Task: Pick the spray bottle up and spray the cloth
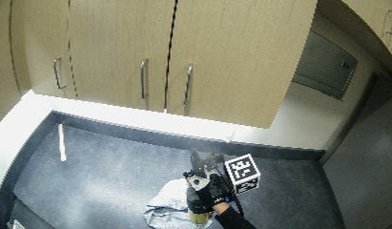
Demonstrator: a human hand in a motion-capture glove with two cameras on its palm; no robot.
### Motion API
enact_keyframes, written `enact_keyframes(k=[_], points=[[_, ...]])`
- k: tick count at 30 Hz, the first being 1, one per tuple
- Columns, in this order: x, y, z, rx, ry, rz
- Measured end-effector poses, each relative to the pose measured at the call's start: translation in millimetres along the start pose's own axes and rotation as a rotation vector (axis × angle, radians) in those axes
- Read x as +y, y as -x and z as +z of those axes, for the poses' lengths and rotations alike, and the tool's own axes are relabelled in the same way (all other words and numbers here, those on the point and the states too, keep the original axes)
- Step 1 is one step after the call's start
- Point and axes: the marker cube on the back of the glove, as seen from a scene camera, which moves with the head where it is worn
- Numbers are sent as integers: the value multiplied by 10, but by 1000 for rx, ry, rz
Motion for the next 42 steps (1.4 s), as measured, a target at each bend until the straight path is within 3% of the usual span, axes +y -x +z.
enact_keyframes(k=[15,22,32,36,42], points=[[-102,-1128,328,359,536,721],[-63,-1294,394,379,658,847],[-73,-1142,380,359,578,700],[-21,-871,325,274,488,522],[191,-350,155,119,161,137]])
